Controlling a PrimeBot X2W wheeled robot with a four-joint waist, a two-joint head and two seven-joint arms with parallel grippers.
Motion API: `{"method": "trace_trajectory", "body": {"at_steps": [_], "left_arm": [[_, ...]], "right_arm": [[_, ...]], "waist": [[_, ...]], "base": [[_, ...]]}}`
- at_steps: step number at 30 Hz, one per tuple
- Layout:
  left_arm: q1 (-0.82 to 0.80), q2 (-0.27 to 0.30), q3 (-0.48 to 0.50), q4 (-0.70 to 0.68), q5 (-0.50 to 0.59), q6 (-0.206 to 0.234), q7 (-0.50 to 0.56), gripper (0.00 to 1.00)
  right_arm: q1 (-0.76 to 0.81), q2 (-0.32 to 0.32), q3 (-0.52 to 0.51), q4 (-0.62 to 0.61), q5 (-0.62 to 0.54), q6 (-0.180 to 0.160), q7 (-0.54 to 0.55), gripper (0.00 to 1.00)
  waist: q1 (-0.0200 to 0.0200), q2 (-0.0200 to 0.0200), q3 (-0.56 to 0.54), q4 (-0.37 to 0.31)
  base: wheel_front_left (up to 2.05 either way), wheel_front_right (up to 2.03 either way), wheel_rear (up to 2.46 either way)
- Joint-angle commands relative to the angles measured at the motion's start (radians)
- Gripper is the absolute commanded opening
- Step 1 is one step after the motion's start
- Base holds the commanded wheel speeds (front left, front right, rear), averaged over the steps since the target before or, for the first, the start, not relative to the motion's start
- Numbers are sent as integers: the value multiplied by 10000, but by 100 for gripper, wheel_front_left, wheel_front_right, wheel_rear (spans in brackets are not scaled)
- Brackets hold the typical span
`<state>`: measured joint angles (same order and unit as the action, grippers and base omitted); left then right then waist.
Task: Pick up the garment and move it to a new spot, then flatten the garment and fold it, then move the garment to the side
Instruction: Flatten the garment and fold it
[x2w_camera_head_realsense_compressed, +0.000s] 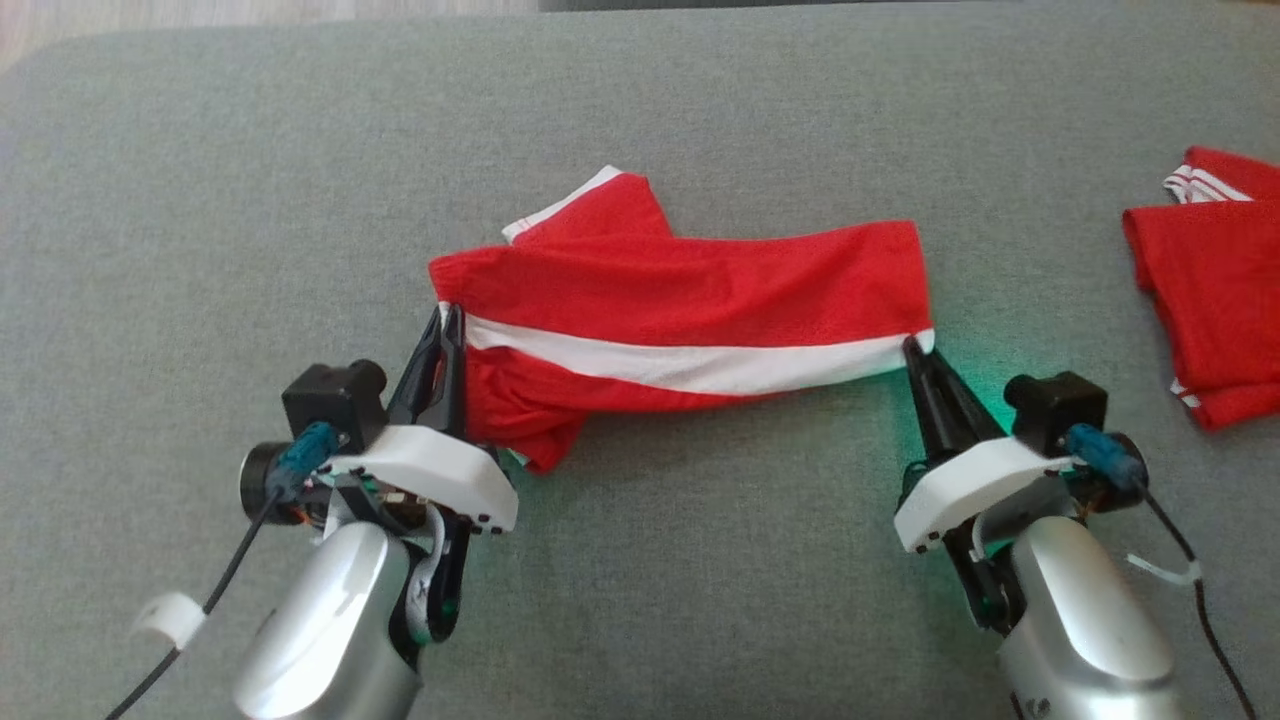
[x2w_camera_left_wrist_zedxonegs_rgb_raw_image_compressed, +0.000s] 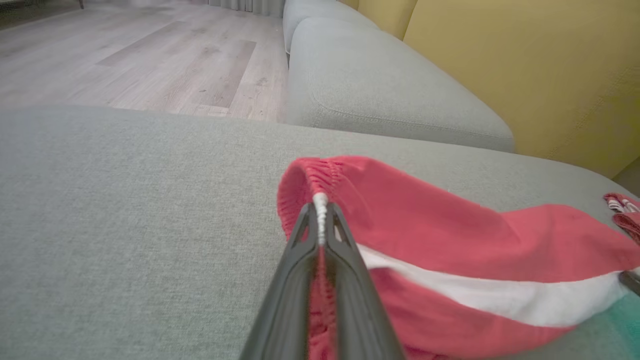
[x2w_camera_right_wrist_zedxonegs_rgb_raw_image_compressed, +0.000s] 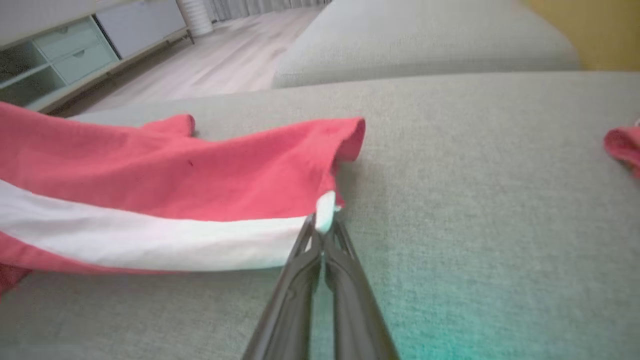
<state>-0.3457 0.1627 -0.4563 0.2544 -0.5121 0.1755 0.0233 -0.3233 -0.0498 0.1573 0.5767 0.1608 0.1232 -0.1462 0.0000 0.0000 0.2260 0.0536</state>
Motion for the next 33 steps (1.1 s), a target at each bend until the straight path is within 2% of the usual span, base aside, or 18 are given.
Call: {"method": "trace_trajectory", "body": {"at_steps": [1,10,11,14,24,29,33], "left_arm": [[-222,243,284,-399,-37,-9,-159,0],[-200,354,331,-1442,-277,-311,-370,0],[-200,354,331,-1442,-277,-311,-370,0],[-257,464,489,-2190,-550,-441,-220,0],[-1533,1314,895,-5141,-1296,-930,1437,0],[-2640,1506,922,-6124,-1510,-1046,2326,0],[-3458,1588,881,-6208,-1527,-1127,2813,0]], "right_arm": [[18,-4,228,-648,138,75,-84,0],[696,-180,-63,-3994,464,75,786,0],[696,-180,-63,-3994,464,75,786,0],[922,-335,-321,-5298,634,75,1213,0],[1132,-746,-1162,-8984,788,75,2653,0],[848,-799,-1482,-10199,753,75,3218,0],[521,-804,-1668,-10663,775,75,3613,0]], "waist": [[0,0,-104,-41],[0,0,-768,-99],[0,0,-768,-99],[0,0,-1027,-92],[0,0,-1764,-61],[0,0,-1959,-138],[0,0,-1861,-239]], "base": [[0,0,0],[0,0,0],[0,0,0],[0,0,0],[0,0,0],[0,0,0],[0,0,0]]}}
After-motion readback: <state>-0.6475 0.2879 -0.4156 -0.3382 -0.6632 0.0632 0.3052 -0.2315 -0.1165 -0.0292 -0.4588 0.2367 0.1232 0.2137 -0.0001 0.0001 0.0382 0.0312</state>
